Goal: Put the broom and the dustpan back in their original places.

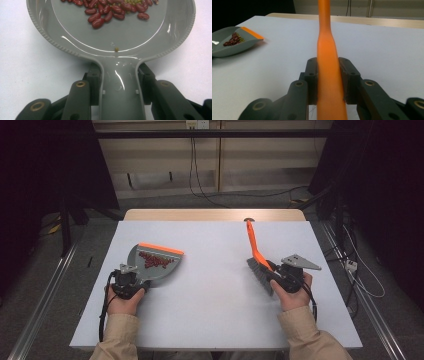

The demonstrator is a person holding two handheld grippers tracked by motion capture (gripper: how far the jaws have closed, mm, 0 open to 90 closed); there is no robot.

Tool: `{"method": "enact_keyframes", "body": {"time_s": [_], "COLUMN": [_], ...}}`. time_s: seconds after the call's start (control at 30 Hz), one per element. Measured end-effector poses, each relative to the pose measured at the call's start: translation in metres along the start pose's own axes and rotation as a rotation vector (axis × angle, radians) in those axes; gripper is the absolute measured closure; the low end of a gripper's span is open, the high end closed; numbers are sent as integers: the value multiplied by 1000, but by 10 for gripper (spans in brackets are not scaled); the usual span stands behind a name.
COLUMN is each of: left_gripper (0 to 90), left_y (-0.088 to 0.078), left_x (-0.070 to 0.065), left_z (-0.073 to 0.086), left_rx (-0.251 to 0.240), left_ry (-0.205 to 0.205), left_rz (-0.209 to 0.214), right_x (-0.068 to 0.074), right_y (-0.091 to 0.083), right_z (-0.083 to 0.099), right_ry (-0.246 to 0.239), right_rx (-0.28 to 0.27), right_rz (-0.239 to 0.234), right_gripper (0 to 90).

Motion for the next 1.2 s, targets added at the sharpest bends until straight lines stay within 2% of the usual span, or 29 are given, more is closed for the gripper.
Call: {"method": "enact_keyframes", "body": {"time_s": [0.1, 0.37, 0.47, 0.67, 0.8, 0.93, 1.2], "left_gripper": [637, 628, 583, 549, 553, 540, 523], "left_y": [0, 0, -3, -6, -7, -8, -9], "left_x": [1, -1, -2, -7, -10, -11, -12], "left_z": [0, 0, 0, 3, 6, 6, 8], "left_rx": [-6, -5, -12, -8, -4, -6, -6], "left_ry": [-14, -18, -20, -15, -3, -8, 2], "left_rz": [4, -2, 4, 37, 51, 65, 74], "right_x": [3, 10, 9, 6, 2, -1, -9], "right_y": [3, 11, 14, 18, 17, 14, 10], "right_z": [-1, -2, 1, 9, 11, 13, 17], "right_ry": [10, 8, 20, 47, 58, 65, 73], "right_rx": [-9, -12, -5, 21, 22, 20, 24], "right_rz": [-8, -21, -21, -17, -5, 7, 39], "right_gripper": [713, 712, 711, 708, 708, 709, 704]}}
Point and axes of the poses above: each handheld gripper's, and its own axes: y roughly forward along the jaws, z roughly out of its underside, x roughly to its left, the point moved 4 cm from there along y, roughly forward along the jaws, and after that the axes turned 13 degrees about -y, right-handed, at the moved point
